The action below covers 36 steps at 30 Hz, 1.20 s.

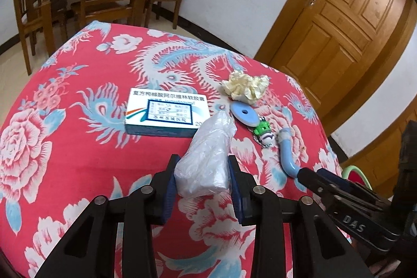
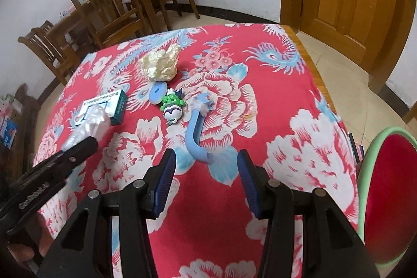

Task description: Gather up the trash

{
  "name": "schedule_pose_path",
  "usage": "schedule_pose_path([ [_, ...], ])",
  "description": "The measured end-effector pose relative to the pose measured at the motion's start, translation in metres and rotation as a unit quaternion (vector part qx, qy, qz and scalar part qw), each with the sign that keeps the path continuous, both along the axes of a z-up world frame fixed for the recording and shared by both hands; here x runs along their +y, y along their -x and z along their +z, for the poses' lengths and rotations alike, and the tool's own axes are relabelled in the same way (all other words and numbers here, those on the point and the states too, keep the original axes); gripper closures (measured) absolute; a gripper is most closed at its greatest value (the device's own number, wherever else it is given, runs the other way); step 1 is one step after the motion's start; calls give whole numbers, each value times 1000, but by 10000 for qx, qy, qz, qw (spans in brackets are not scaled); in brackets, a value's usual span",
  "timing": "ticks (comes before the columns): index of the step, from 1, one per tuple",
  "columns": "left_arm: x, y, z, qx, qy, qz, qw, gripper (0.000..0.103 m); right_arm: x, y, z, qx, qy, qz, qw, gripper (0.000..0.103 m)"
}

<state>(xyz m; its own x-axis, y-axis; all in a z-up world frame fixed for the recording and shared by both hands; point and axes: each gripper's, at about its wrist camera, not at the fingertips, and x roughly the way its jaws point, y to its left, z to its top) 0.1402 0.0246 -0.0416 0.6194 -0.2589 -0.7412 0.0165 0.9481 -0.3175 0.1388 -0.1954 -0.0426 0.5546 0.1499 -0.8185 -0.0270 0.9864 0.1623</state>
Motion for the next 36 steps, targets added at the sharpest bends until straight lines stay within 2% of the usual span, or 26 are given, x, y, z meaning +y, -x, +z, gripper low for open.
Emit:
schedule_pose_path([
  [12, 2, -1, -5, 26, 85, 8, 10000, 67, 8, -16, -16, 153, 167, -23, 9997, 52],
  [17, 1, 0, -5, 28, 97, 11, 9999, 67, 12, -17, -17, 82, 316, 5, 9995, 61],
  [23, 0, 0, -7, 51, 121, -7, 9999, 67, 11, -18, -18, 56, 454, -36, 9989, 75],
  [25, 0, 1, -6, 46, 117, -4, 9999, 67, 10, -18, -18, 56, 506, -77, 9987, 86],
  [28, 0, 1, -5, 35, 123, 0, 9999, 67, 5, -18, -18, 70, 467, -137, 9988, 94],
  [31, 0, 2, -4, 16, 124, 5, 9999, 67, 1, -18, -18, 82, 418, -176, 9989, 99],
  [36, -1, 3, -1, -5, 139, -2, 9999, 67, -4, -15, -18, 102, 289, -189, 9994, 101],
])
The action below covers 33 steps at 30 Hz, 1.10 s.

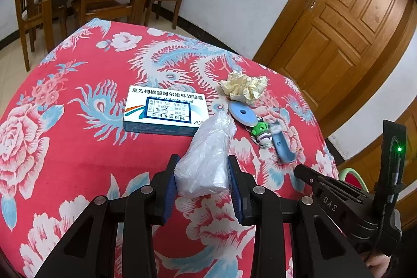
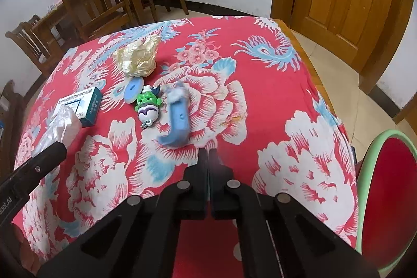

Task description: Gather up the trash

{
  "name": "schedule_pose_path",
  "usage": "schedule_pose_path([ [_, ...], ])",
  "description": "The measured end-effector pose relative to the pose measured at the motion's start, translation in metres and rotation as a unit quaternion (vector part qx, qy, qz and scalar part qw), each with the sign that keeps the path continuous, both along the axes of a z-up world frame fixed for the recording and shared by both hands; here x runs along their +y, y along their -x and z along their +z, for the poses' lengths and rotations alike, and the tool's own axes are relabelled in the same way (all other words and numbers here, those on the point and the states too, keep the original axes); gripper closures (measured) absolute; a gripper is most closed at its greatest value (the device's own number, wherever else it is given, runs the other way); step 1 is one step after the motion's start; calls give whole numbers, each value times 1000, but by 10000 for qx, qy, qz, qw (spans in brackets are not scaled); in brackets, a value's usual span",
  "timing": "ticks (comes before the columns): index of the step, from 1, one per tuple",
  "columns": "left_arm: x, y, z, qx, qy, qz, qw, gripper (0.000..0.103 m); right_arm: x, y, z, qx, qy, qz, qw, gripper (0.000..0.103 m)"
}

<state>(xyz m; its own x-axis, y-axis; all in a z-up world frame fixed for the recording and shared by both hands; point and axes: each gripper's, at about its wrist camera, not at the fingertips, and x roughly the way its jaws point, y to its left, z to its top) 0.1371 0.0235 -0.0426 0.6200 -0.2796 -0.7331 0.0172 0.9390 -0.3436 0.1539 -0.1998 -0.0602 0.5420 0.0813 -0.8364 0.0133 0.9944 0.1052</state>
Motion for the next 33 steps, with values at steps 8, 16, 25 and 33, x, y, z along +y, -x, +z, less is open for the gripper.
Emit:
schedule_pose_path([
  [8, -2, 2, 5, -42, 9, -22, 10000, 67, -6, 12, 11, -162, -149, 3, 9998, 101],
  [16, -8, 7, 11, -96, 5, -86, 9999, 67, -14, 33, 27, -363, -369, 38, 9986, 101],
  [25, -18, 14, 17, -150, -7, -210, 9997, 67, -25, 56, 44, -617, -539, 45, 9966, 101],
  [33, -29, 21, 25, -216, -16, -317, 9993, 67, -38, 75, 55, -799, -667, -45, 9946, 101],
])
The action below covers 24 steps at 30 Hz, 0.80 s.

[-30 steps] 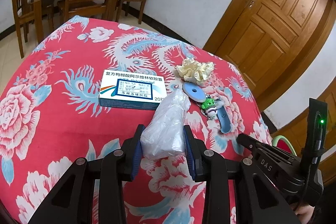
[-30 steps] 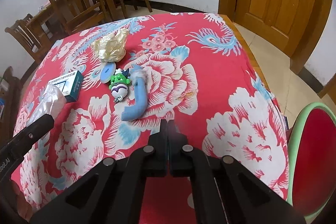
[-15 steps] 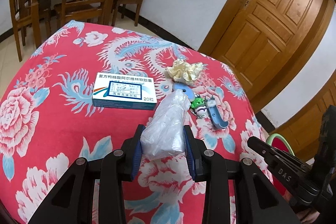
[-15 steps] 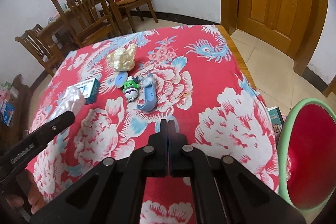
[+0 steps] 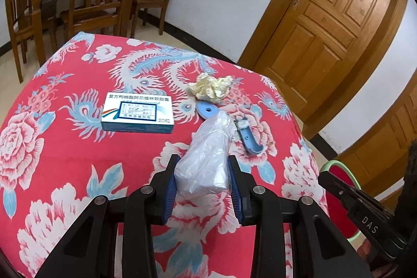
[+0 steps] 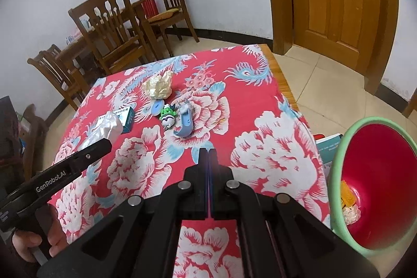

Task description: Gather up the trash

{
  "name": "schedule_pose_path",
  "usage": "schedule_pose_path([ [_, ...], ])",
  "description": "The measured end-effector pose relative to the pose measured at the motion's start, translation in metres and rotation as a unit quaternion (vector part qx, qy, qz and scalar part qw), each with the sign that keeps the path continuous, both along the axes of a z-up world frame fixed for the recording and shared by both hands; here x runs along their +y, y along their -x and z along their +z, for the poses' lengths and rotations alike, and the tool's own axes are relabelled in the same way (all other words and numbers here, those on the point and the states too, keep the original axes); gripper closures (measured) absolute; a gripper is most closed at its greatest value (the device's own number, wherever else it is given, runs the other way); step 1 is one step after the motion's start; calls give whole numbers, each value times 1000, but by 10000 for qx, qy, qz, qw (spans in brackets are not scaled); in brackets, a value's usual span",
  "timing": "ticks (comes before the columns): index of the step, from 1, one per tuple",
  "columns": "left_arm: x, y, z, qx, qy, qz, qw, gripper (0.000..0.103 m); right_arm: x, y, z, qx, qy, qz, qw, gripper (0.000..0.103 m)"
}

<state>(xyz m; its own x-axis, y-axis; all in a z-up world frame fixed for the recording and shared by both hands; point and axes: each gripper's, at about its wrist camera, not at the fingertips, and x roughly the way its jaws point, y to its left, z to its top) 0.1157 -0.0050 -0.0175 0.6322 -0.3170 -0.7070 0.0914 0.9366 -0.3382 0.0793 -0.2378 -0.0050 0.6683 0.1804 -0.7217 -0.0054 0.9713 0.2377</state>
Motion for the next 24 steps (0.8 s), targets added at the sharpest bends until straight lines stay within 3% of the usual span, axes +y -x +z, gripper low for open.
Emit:
schedule_pose_path([
  [14, -10, 4, 6, -44, -66, -26, 10000, 67, -9, 5, 0, -37, -225, 18, 9997, 100],
  [24, 9, -8, -1, 22, -19, 196, 9998, 67, 8, -20, -6, 143, -182, 135, 9996, 76],
])
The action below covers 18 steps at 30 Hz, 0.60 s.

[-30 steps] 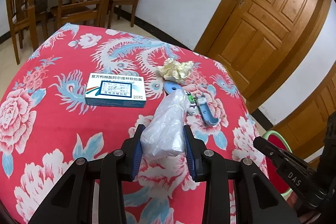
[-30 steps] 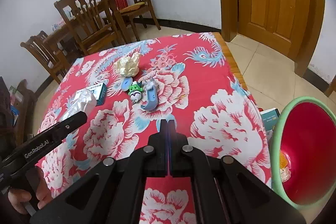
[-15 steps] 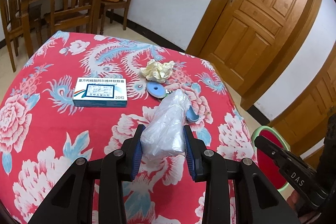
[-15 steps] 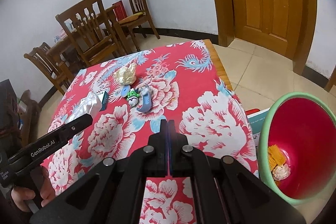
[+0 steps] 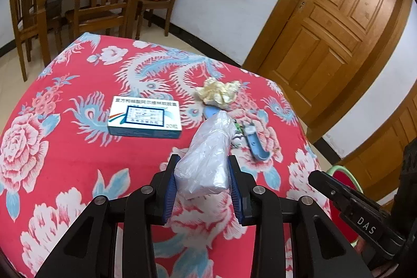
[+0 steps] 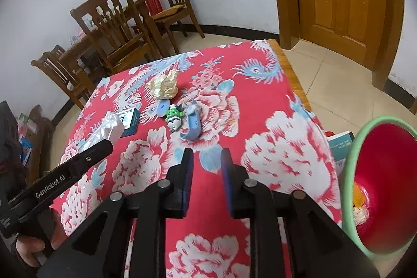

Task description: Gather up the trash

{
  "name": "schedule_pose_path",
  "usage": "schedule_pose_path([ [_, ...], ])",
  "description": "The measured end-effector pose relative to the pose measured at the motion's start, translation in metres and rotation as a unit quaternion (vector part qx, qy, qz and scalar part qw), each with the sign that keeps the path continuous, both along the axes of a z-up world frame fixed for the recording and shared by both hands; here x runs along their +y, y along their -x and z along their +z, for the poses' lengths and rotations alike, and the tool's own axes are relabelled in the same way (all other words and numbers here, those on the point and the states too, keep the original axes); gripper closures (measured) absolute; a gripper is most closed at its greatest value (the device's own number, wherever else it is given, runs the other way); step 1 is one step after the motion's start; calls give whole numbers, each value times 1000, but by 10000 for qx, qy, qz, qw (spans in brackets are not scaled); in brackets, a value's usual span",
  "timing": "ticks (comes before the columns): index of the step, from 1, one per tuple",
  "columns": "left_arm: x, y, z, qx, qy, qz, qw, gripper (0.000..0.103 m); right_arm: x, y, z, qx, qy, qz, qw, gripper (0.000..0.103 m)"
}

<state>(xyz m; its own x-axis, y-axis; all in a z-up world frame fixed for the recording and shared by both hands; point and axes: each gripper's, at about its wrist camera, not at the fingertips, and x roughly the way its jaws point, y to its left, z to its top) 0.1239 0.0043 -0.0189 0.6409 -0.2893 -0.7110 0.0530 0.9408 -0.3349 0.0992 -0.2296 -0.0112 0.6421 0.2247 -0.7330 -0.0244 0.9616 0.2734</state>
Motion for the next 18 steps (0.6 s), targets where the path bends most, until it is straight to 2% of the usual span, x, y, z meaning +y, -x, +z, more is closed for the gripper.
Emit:
schedule_pose_path([
  [4, 8, -5, -4, 34, 40, 95, 9999, 67, 13, -16, -5, 104, 94, 134, 9998, 61],
  [7, 13, -9, -8, 79, 76, 133, 9999, 67, 26, -26, -11, 160, 245, 263, 9992, 55],
  [18, 21, -16, -16, 174, 178, 168, 9995, 67, 50, -57, -35, 363, 752, 362, 9958, 55],
])
